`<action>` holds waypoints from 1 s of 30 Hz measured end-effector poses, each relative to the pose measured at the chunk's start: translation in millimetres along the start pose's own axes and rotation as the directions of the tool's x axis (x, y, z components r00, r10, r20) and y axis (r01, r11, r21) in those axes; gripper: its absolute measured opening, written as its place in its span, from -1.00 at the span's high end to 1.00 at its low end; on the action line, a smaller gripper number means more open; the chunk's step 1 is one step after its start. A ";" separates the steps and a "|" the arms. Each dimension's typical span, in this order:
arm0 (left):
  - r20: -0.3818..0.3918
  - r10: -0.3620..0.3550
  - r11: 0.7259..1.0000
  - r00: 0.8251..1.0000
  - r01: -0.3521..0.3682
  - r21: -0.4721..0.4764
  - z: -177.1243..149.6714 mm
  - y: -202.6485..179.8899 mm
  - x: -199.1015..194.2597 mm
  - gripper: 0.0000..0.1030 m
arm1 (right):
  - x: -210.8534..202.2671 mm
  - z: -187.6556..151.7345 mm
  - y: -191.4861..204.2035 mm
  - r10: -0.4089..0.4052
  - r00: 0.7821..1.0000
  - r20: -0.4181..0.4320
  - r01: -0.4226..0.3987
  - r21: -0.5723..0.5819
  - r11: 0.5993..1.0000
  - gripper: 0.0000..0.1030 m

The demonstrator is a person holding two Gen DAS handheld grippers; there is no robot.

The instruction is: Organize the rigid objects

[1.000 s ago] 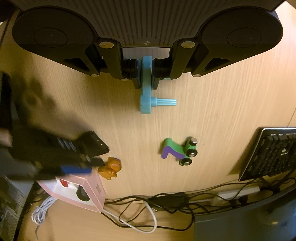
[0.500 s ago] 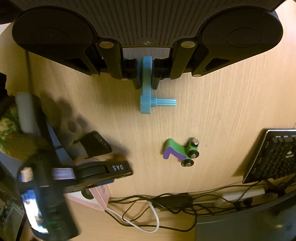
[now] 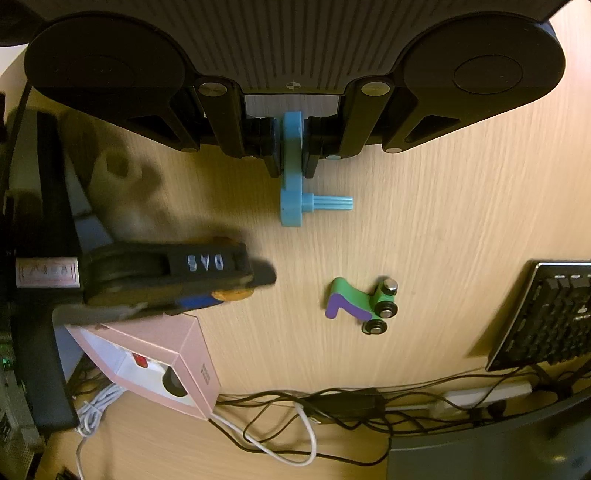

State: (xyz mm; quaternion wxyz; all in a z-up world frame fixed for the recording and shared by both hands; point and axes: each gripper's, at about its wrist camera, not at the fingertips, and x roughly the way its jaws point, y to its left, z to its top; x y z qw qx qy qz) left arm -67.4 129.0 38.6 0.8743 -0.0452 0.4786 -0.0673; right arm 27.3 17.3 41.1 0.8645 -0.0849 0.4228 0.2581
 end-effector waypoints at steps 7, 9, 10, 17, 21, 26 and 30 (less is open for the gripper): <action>-0.004 0.014 1.000 1.000 -0.014 0.000 0.4 -3.4 0.7 0.71 | -8.8 -18.2 17.4 0.045 0.999 -0.015 -0.046 -0.053 0.998 0.43; -0.002 0.018 1.000 1.000 -0.018 -0.001 0.6 -5.0 1.3 0.72 | -17.5 -19.9 19.2 0.053 0.998 -0.022 -0.054 -0.064 0.997 0.43; -0.001 0.019 1.000 1.000 -0.019 0.001 0.9 -5.6 1.6 0.72 | -23.6 -21.1 18.9 0.046 0.999 -0.017 -0.047 -0.066 0.997 0.43; 0.021 -0.031 0.991 0.999 0.028 0.134 -4.8 -24.4 2.3 0.73 | -79.9 -34.6 -10.7 -0.016 1.000 0.026 0.016 -0.017 1.000 0.43; -0.015 -0.133 0.966 0.991 0.133 0.220 -3.2 -49.4 4.7 0.73 | -107.8 -49.1 -38.7 -0.093 0.995 0.036 0.092 0.042 0.995 0.43; 0.010 -0.252 0.930 0.968 0.239 0.277 29.3 -84.5 3.2 0.73 | -138.8 -71.3 -72.2 -0.203 0.978 0.038 0.195 0.150 0.969 0.43; 0.090 -0.314 0.896 0.945 0.264 0.357 74.3 -118.9 -5.1 0.73 | -163.7 -94.6 -93.8 -0.274 0.961 0.034 0.258 0.240 0.936 0.43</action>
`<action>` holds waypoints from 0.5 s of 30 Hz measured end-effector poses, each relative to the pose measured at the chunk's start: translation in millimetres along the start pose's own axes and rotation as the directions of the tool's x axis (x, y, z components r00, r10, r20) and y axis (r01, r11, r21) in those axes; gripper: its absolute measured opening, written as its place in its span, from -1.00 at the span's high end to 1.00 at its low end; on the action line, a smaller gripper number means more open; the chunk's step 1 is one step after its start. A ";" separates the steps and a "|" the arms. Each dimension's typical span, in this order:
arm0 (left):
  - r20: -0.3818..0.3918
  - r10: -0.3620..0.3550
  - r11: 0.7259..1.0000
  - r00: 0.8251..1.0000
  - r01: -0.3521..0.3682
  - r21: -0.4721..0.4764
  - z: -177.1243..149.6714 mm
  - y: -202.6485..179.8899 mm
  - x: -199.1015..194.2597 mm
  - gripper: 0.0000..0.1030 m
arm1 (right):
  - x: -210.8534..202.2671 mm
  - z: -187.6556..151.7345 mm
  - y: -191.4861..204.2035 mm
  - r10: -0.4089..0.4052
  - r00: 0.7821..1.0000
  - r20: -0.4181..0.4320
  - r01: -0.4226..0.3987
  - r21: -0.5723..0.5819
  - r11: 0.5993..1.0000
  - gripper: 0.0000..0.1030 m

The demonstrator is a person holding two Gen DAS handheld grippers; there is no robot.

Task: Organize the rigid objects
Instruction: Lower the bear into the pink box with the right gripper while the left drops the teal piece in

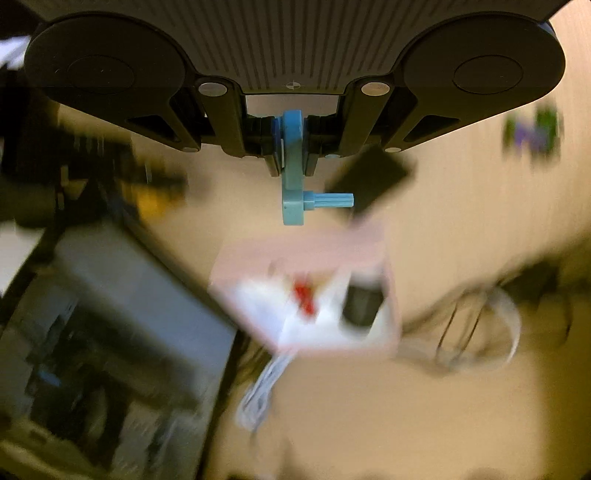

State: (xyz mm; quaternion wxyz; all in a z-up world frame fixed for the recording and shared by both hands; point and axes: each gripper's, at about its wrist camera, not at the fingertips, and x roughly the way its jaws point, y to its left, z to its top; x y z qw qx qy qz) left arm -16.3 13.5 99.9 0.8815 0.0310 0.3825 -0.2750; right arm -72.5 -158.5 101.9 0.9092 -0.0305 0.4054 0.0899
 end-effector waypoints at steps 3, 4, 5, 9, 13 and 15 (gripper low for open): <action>0.061 0.019 0.998 0.998 -0.023 0.065 42.7 -6.8 13.2 0.73 | -10.2 -11.8 -19.5 -0.037 0.999 -0.003 0.037 0.063 0.997 0.43; 0.074 0.031 0.997 0.997 -0.036 0.070 54.7 -7.0 20.8 0.73 | -12.7 -15.3 -24.9 -0.047 0.999 -0.006 0.048 0.083 0.995 0.43; 0.078 0.040 0.997 0.996 -0.045 0.062 67.3 -4.7 32.4 0.73 | -15.0 -18.4 -29.8 -0.057 0.998 -0.009 0.057 0.103 0.993 0.43; 0.075 0.129 0.992 0.989 -0.129 0.001 95.9 10.6 77.6 0.71 | -22.0 -28.1 -40.3 -0.064 0.998 -0.009 0.065 0.138 0.988 0.43; 0.103 0.156 0.985 0.982 -0.147 -0.086 96.4 27.5 80.5 0.71 | -23.9 -33.2 -39.8 -0.067 0.998 -0.013 0.068 0.126 0.990 0.43; 0.110 0.147 0.982 0.983 -0.132 -0.134 92.3 35.8 71.6 0.71 | -23.1 -34.6 -40.9 -0.069 0.998 -0.015 0.070 0.127 0.989 0.43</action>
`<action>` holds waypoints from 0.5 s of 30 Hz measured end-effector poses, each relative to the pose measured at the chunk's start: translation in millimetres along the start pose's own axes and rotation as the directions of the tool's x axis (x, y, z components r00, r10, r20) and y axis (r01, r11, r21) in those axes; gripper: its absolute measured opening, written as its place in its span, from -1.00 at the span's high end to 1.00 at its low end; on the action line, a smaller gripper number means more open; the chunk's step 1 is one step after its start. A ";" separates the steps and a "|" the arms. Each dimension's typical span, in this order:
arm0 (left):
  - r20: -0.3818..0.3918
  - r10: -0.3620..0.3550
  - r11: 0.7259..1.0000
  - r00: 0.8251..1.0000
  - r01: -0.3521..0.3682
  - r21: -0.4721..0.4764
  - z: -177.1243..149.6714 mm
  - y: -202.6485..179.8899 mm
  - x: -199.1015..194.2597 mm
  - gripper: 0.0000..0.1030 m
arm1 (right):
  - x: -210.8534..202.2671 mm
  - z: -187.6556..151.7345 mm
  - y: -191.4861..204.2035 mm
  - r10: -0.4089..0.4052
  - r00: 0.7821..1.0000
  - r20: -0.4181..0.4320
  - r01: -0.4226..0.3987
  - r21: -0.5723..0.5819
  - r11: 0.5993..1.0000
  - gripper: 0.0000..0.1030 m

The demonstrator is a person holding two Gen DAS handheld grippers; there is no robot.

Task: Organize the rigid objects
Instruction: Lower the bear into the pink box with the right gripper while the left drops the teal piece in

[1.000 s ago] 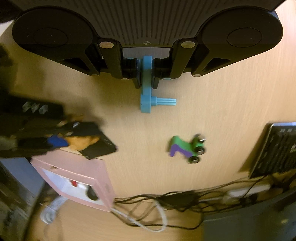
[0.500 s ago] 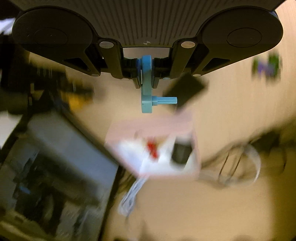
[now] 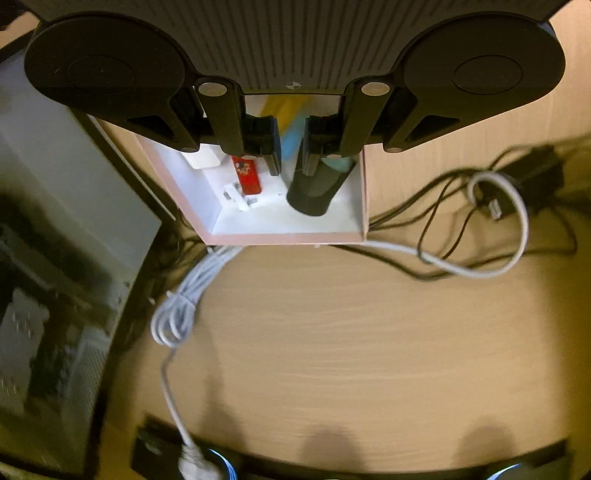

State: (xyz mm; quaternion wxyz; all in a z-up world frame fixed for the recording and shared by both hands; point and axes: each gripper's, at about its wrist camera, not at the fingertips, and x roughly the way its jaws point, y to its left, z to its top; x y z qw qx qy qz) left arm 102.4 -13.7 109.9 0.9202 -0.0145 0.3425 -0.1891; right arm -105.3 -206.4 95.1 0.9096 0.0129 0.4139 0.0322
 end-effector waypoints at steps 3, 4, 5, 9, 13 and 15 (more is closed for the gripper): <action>-0.012 0.015 1.000 1.000 -0.015 -0.002 -14.1 10.4 -17.4 0.71 | 4.9 5.4 -0.8 0.009 1.000 -0.001 -0.009 0.013 1.000 0.43; -0.022 0.021 1.000 1.000 -0.021 -0.005 -20.2 13.3 -24.1 0.71 | 7.0 9.4 -0.6 0.014 1.000 0.002 -0.014 0.014 1.000 0.43; -0.038 0.025 1.000 0.999 -0.026 -0.014 -30.6 16.7 -33.2 0.71 | 9.8 15.5 0.1 0.021 1.000 0.010 -0.021 0.009 1.000 0.43; -0.114 0.037 0.997 0.993 -0.044 -0.061 -81.6 30.5 -67.3 0.71 | 20.6 53.2 3.2 0.020 0.995 0.097 -0.019 -0.008 1.000 0.43; -0.205 0.064 0.995 0.977 -0.079 -0.064 -129.6 39.4 -92.6 0.71 | 41.7 105.3 8.3 -0.010 0.980 0.199 0.008 0.012 1.000 0.43; -0.234 0.082 0.993 0.969 -0.099 -0.061 -147.2 43.4 -102.4 0.71 | 56.4 131.7 12.3 -0.026 0.970 0.241 0.021 0.021 1.000 0.43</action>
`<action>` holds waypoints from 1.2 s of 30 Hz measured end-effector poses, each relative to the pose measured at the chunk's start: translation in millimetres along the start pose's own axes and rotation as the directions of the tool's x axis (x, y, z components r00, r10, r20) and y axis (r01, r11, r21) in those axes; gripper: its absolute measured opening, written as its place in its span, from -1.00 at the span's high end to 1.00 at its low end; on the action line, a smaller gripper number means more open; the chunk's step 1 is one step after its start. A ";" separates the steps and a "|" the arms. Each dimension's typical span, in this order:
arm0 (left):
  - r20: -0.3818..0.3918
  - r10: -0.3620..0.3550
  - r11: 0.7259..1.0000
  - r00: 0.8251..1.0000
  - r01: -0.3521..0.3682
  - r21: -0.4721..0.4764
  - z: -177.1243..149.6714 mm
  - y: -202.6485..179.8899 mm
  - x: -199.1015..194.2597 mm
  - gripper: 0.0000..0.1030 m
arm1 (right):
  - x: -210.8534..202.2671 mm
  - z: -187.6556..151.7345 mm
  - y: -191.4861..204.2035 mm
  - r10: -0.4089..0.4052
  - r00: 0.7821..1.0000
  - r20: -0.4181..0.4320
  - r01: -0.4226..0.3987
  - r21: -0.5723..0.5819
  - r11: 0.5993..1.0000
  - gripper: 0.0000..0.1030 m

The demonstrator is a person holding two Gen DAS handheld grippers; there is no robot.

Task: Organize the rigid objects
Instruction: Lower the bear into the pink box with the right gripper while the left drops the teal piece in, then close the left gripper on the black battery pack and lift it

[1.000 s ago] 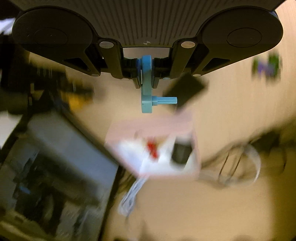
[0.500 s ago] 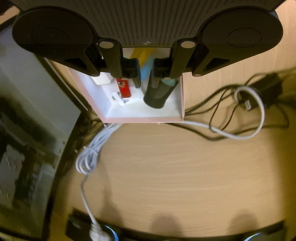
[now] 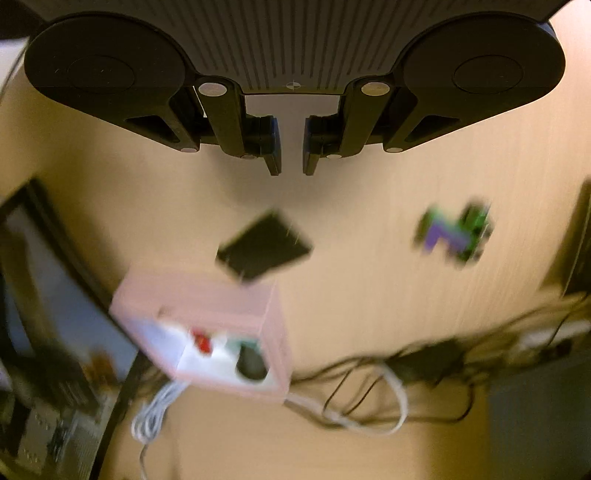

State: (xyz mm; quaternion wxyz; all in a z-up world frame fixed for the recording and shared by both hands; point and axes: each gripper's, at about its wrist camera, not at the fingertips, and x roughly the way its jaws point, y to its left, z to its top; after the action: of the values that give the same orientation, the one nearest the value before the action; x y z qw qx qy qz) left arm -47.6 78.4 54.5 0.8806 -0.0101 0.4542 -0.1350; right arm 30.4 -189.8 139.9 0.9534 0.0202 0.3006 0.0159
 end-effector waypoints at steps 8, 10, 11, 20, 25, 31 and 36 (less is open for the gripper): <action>-0.006 0.057 0.998 0.998 -0.057 -0.010 -23.2 17.5 -15.3 0.71 | 72.9 35.4 31.6 -0.016 0.998 -0.056 0.014 -0.042 0.999 0.38; -0.005 0.058 0.998 0.998 -0.058 0.005 -17.3 14.7 -14.0 0.71 | 70.4 31.6 33.8 -0.013 0.998 -0.067 0.011 -0.030 0.999 0.37; -0.005 0.052 0.998 0.999 -0.052 0.022 -13.0 12.5 -11.3 0.71 | 66.8 29.4 32.4 0.001 0.998 -0.069 -0.003 -0.018 1.000 0.37; -0.119 -0.045 0.965 0.992 0.074 0.252 9.5 -28.7 24.4 0.71 | 4.5 -29.3 -1.1 0.029 0.987 -0.158 -0.023 0.039 0.999 0.32; -0.164 -0.065 0.936 0.984 0.117 0.331 12.8 -48.4 36.4 0.68 | -23.4 -87.2 2.2 0.003 0.973 -0.232 -0.016 -0.053 0.998 0.31; -0.210 -0.061 0.894 0.976 0.147 0.424 19.7 -64.8 44.8 0.68 | -27.5 -123.1 -2.3 -0.012 0.947 -0.322 0.010 -0.009 1.000 0.27; -0.237 -0.073 0.883 0.969 0.173 0.437 22.8 -72.0 47.8 0.67 | -30.8 -129.7 1.4 -0.037 0.951 -0.308 0.028 -0.036 0.999 0.16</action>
State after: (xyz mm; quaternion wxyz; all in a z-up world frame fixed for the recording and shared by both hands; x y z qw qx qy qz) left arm -19.4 -5.1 39.9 0.7939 0.1816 0.5006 -0.2934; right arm -69.2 -186.0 51.4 0.8951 -0.0022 0.4459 0.0077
